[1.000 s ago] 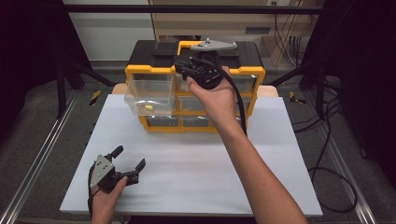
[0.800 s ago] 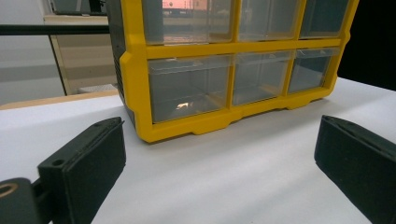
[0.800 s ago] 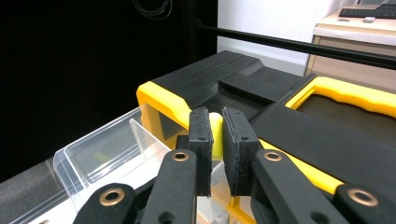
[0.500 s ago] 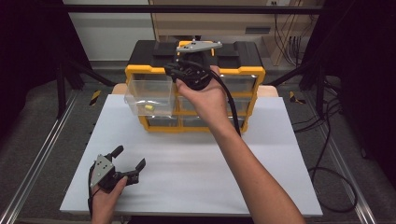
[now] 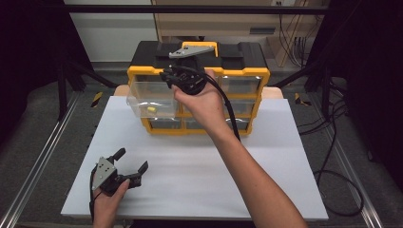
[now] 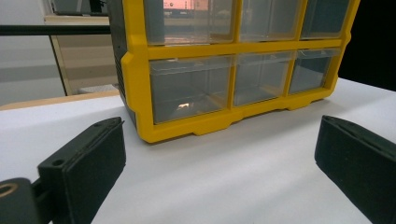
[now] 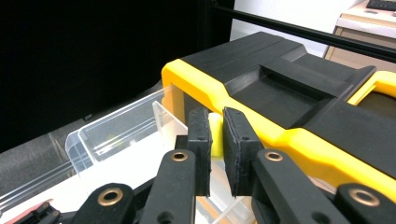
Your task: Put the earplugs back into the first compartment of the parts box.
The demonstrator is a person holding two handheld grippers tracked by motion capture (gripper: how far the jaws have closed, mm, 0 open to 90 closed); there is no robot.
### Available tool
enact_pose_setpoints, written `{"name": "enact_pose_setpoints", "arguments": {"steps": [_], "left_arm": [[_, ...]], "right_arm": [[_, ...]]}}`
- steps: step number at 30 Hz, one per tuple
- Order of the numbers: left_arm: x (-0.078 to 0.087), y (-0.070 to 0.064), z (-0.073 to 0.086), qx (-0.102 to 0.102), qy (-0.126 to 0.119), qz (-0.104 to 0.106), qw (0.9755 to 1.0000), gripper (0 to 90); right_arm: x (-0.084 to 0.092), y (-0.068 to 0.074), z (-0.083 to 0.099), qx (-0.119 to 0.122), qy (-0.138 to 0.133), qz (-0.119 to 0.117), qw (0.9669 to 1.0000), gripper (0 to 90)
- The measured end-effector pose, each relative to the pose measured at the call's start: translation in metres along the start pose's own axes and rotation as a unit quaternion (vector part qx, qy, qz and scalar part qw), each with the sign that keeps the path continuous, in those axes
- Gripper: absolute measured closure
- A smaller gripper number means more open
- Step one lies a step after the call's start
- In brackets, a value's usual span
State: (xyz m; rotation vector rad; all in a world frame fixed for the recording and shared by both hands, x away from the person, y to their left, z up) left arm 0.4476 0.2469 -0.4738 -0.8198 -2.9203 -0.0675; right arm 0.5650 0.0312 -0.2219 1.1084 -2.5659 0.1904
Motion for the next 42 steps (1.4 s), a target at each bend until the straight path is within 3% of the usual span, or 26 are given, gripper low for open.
{"name": "enact_pose_setpoints", "arguments": {"steps": [17,20,33,37,42], "left_arm": [[0.000,0.001,0.000,0.003,-0.002,0.000,1.0000,1.8],[-0.001,0.000,0.000,-0.002,0.000,0.001,1.0000,1.8],[-0.002,0.001,0.000,-0.003,0.002,0.000,1.0000,1.7],[-0.002,0.002,0.000,-0.001,0.001,-0.001,1.0000,1.7],[-0.002,0.002,0.000,-0.002,0.002,0.000,1.0000,1.7]], "right_arm": [[-0.007,0.020,0.005,0.020,0.018,-0.023,0.9994,80.6],[-0.010,0.023,0.006,0.021,0.026,-0.021,0.9992,69.5],[-0.008,0.027,0.003,0.022,0.011,0.000,0.9997,41.5],[-0.006,0.025,0.002,0.030,-0.004,0.026,0.9992,27.1],[-0.002,0.017,0.001,0.008,-0.007,0.038,0.9992,8.6]]}}
Point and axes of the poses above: each handheld gripper's, and its own axes: x roughly backward along the jaws, z roughly out of its underside, y roughly to its left, the point moved 4 cm from there along -x, roughly forward along the jaws, and after that the axes turned 1 degree about -x, right-handed, at the moved point
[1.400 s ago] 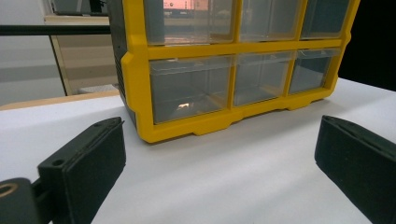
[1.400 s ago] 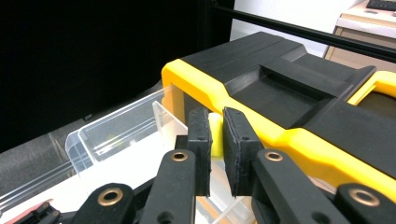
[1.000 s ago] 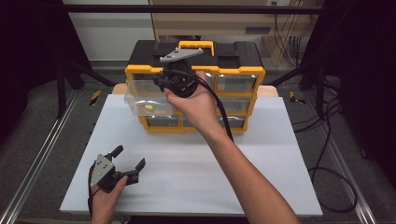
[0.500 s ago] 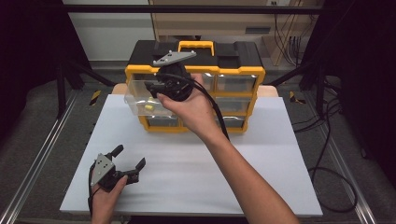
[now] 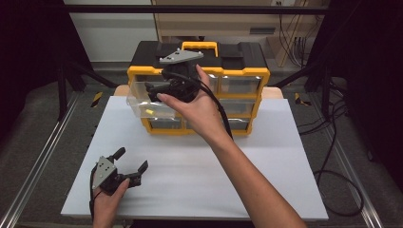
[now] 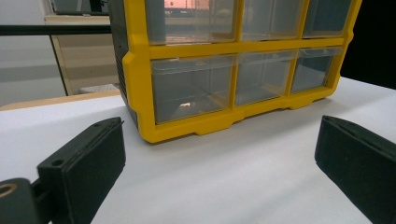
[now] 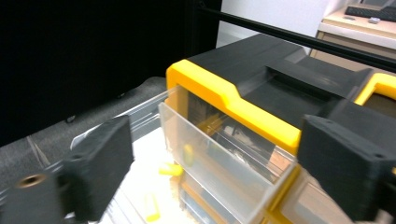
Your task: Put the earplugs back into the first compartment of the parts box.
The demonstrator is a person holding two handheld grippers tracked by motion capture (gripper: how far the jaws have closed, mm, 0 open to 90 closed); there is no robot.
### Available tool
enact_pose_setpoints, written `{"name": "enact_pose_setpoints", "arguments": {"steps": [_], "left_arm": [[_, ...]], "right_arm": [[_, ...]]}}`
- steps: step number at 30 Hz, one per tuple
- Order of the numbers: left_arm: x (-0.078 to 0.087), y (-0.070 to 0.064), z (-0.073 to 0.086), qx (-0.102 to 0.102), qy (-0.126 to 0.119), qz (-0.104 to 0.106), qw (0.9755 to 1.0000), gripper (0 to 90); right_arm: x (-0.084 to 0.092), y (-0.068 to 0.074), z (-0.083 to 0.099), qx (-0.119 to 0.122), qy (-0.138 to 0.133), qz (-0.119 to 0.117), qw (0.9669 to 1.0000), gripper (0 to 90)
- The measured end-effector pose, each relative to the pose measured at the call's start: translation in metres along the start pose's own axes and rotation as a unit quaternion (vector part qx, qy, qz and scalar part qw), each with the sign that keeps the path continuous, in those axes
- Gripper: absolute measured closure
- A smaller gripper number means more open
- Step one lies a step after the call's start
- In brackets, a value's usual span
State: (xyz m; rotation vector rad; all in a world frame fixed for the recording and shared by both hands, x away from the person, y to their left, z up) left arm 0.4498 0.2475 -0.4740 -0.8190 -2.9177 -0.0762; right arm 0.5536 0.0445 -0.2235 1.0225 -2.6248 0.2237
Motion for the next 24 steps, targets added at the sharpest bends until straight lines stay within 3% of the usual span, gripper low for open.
{"name": "enact_pose_setpoints", "arguments": {"steps": [14,24], "left_arm": [[-0.001,-0.001,0.001,-0.001,0.002,-0.001,1.0000,1.7],[-0.001,-0.002,0.001,-0.003,0.004,0.000,1.0000,1.7]], "right_arm": [[0.024,-0.023,0.003,0.007,-0.022,0.005,0.9997,5.9],[0.040,-0.044,0.011,-0.005,-0.021,0.017,0.9996,6.1]]}}
Point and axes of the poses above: each handheld gripper's, and its own axes: x roughly backward along the jaws, z roughly out of its underside, y roughly to its left, the point moved 4 cm from there along -x, roughly forward along the jaws, and after that the axes turned 1 degree about -x, right-handed, at the moved point
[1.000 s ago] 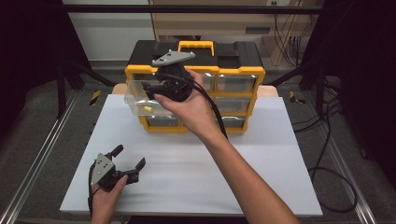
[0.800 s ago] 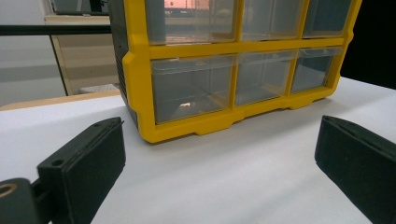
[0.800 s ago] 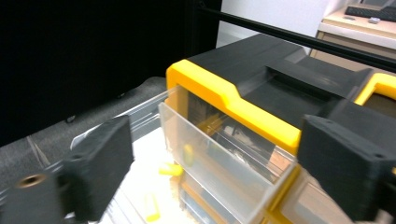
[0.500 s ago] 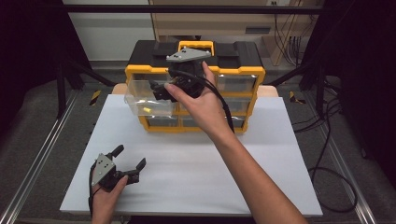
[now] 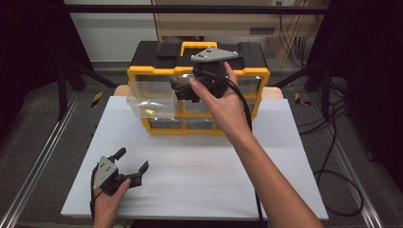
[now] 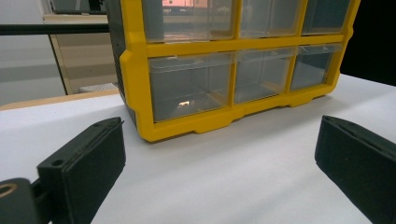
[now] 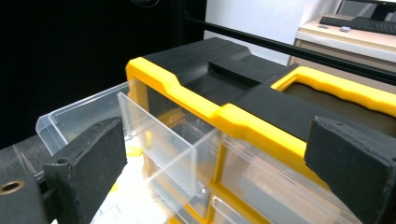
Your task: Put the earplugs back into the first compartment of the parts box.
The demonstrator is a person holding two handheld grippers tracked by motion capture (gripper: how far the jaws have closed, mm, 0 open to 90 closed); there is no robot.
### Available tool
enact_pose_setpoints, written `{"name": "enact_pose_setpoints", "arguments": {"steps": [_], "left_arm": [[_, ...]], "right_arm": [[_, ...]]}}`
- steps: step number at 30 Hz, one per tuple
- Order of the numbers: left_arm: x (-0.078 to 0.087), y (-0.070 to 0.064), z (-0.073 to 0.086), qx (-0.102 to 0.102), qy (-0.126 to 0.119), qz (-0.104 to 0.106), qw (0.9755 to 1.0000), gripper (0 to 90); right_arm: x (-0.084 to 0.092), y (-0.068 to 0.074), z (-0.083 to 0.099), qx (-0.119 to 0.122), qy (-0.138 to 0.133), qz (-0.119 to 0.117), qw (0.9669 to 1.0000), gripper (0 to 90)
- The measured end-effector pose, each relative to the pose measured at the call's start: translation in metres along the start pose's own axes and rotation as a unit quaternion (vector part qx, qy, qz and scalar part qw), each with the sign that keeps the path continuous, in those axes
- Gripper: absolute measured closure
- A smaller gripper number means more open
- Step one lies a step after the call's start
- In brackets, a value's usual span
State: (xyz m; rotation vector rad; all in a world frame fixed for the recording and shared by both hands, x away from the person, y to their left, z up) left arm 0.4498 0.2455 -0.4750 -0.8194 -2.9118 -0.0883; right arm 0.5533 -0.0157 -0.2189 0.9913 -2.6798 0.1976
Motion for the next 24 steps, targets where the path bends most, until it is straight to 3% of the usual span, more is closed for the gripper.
{"name": "enact_pose_setpoints", "arguments": {"steps": [6,24], "left_arm": [[-0.001,-0.001,0.001,-0.002,0.003,0.002,1.0000,1.7],[-0.001,-0.002,0.001,0.001,0.003,0.002,1.0000,1.8]], "right_arm": [[0.003,-0.008,0.004,-0.006,0.002,0.006,1.0000,6.1],[0.006,-0.015,0.022,-0.008,0.014,0.010,0.9998,5.1]]}}
Point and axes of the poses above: each handheld gripper's, and its own axes: x roughly backward along the jaws, z roughly out of its underside, y roughly to its left, the point moved 4 cm from there along -x, roughly forward along the jaws, and after that the axes turned 1 degree about -x, right-handed, at the moved point
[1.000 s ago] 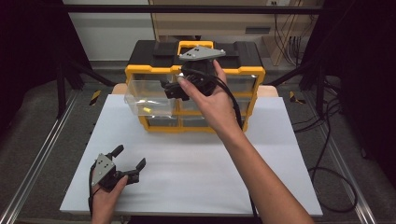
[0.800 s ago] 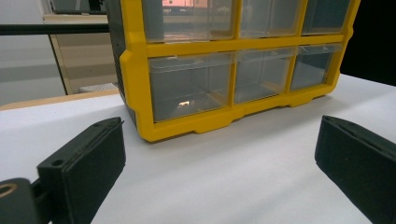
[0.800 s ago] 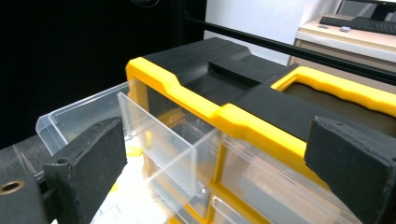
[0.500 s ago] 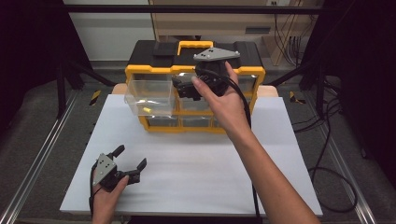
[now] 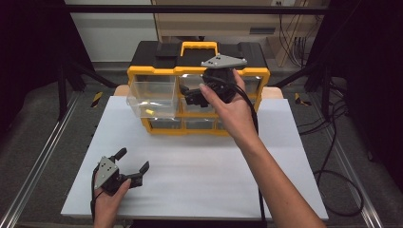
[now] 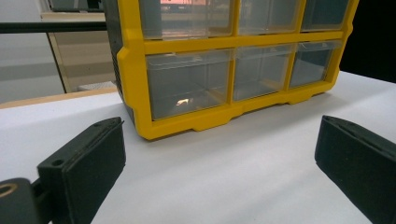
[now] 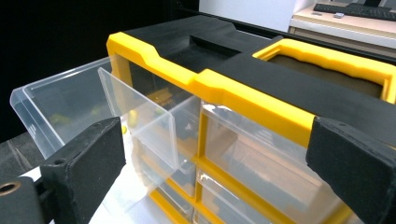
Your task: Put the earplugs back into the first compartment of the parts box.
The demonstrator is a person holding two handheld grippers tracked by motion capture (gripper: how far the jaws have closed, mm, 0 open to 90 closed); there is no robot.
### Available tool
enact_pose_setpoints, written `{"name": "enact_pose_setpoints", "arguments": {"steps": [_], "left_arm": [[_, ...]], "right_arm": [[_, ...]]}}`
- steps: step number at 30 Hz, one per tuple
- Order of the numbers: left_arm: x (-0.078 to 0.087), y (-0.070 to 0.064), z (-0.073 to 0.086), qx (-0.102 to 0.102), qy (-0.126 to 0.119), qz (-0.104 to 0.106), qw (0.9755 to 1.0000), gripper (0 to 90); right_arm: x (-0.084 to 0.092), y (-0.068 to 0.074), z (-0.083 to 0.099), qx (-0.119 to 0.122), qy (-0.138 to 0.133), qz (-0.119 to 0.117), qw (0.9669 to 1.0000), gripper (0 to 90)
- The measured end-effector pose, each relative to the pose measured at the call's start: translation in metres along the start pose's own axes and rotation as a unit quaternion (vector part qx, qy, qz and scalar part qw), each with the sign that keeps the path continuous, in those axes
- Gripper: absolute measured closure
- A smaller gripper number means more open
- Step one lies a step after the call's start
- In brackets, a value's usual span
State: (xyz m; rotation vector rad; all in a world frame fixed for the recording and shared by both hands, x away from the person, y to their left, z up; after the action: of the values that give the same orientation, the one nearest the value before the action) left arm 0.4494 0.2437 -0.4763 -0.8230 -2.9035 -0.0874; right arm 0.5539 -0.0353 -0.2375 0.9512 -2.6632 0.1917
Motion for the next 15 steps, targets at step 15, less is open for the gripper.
{"name": "enact_pose_setpoints", "arguments": {"steps": [15], "left_arm": [[0.009,-0.003,-0.001,0.005,0.002,-0.004,1.0000,2.1]], "right_arm": [[0.038,-0.017,0.038,-0.002,-0.014,0.002,0.9999,3.4]]}}
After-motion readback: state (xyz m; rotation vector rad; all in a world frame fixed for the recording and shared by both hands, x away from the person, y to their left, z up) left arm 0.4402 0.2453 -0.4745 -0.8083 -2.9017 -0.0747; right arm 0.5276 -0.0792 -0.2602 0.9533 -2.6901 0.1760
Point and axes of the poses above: each handheld gripper's, and its own axes: x roughly backward along the jaws, z roughly out of its underside, y roughly to its left, the point moved 4 cm from there along -x, roughly forward along the jaws, and after that the axes turned 1 degree about -x, right-handed, at the moved point
